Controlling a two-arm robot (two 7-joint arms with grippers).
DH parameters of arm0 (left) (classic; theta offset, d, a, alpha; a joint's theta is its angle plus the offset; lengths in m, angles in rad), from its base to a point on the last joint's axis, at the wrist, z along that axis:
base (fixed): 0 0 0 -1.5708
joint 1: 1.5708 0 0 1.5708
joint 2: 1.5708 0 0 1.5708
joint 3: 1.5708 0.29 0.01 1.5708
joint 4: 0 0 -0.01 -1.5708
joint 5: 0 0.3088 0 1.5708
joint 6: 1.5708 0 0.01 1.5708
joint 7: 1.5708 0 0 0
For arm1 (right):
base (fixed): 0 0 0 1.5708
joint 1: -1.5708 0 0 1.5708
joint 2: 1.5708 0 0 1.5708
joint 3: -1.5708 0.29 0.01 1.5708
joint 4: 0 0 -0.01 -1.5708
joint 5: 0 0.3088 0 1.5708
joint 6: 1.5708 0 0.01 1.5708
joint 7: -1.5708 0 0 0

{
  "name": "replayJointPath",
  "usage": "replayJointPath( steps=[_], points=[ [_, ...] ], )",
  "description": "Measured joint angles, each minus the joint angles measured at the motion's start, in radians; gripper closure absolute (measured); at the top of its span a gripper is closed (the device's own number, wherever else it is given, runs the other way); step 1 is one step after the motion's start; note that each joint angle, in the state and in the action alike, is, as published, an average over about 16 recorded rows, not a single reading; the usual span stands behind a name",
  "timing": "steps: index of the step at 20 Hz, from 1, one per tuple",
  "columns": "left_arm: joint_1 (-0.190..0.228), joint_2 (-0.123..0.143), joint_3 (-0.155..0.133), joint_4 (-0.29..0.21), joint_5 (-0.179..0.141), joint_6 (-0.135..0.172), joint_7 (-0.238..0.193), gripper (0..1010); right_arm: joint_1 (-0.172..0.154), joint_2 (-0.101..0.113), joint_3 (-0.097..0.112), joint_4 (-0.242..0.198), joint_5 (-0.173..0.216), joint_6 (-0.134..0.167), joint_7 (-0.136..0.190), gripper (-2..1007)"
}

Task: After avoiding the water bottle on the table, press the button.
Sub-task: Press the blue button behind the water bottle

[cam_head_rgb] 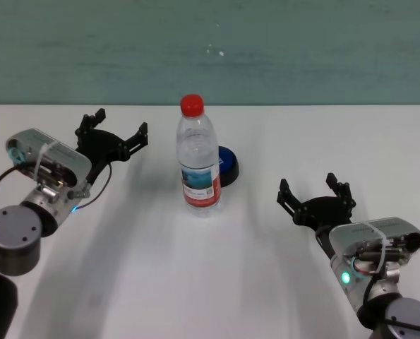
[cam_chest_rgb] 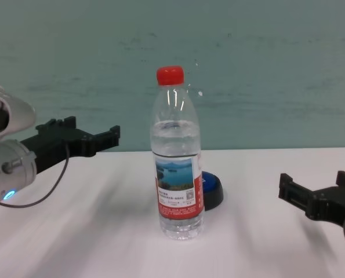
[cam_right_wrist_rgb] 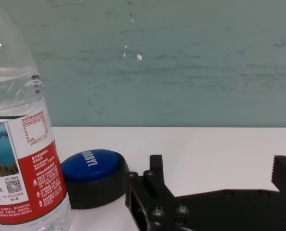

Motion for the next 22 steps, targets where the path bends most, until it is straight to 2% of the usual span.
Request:
replayJointPath(
  steps=[13,22],
  points=[
    [0.119,0.016,-0.071,-0.138,-0.035,0.027,0.021,0,0.0,0.0,0.0,0.0,0.0,0.0,0.0,1],
    [0.203,0.017,-0.106,-0.232,-0.057,0.043,0.027,0,0.0,0.0,0.0,0.0,0.0,0.0,0.0,1]
  ],
)
